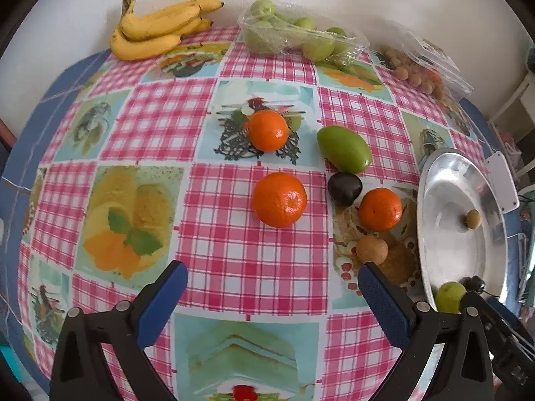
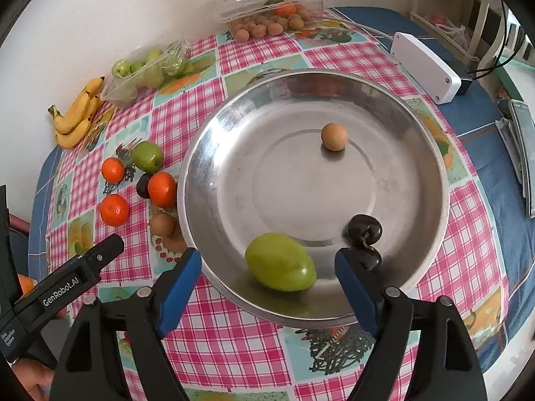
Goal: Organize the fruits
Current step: 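Lower the dark plum into the plate and open the right tool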
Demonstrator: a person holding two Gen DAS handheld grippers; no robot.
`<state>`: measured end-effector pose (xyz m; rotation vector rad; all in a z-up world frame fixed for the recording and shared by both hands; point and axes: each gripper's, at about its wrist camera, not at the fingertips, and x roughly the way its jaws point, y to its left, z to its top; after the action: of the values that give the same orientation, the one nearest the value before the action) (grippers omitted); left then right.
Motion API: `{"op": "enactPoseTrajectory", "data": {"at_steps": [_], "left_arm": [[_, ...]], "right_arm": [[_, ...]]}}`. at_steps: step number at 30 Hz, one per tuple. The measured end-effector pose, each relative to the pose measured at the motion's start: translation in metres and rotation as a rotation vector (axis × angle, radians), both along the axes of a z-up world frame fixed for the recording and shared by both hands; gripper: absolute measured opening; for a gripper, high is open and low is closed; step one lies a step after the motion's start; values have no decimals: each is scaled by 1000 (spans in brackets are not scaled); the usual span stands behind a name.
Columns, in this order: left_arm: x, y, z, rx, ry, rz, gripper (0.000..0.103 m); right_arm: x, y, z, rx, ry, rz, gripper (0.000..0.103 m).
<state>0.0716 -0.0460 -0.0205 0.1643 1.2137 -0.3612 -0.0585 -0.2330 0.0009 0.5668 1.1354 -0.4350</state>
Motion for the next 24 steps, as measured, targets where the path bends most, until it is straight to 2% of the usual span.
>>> {"op": "enactPoseTrajectory", "data": {"at_steps": [2, 9, 16, 24], "left_arm": [[-1, 0, 2, 1, -16, -5, 103], [1, 3, 5, -9, -29, -5, 103], [5, 8, 14, -21, -67, 4, 103], [15, 19, 20, -55, -60, 30, 103]], "right_arm": [[0, 0, 0, -15, 9, -3, 102], [-1, 0, 3, -29, -23, -7, 102], [1, 4, 7, 1, -86, 0, 102], [11, 16, 10, -11, -84, 34, 102]]}}
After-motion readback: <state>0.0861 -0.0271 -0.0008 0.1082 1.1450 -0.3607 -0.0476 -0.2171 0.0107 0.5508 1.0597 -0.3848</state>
